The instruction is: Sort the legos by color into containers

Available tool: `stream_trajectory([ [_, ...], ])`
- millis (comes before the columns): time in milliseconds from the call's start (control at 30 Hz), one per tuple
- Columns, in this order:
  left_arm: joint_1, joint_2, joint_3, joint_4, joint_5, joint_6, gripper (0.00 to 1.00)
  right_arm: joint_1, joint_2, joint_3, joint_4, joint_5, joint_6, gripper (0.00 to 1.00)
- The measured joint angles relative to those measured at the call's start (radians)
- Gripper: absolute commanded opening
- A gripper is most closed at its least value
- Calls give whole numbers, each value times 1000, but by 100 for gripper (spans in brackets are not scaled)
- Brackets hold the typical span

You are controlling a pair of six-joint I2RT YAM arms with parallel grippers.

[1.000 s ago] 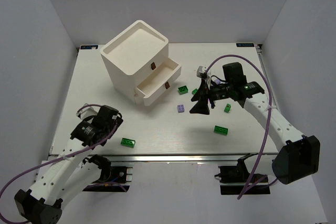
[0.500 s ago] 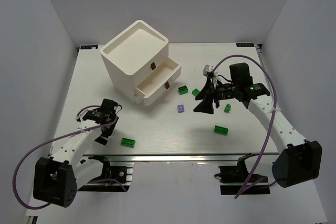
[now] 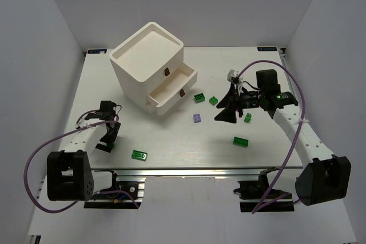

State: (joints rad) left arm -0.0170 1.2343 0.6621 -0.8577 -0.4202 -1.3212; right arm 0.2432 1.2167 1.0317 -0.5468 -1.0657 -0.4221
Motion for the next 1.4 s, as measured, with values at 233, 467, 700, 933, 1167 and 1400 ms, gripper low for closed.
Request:
stream_trajectory([
  [233, 76, 16, 1, 43, 16, 76, 83, -14, 1, 0, 2, -7, 4, 73],
  [467, 120, 43, -20, 100, 49, 138, 71, -25, 2, -3, 10, -7, 23, 72],
  [700, 133, 54, -29, 157, 92, 191, 50, -30, 3, -15, 27, -7, 37, 72],
  [933, 133, 30, -33, 203, 154, 241, 26, -34, 3, -16, 34, -7, 48, 70],
  [1167, 124, -72, -33, 236, 248, 332, 6, -40, 3, -28, 53, -6, 53, 69],
  [1400, 111, -284, -33, 282, 492, 482, 0, -41, 3, -37, 72, -1, 70, 68],
])
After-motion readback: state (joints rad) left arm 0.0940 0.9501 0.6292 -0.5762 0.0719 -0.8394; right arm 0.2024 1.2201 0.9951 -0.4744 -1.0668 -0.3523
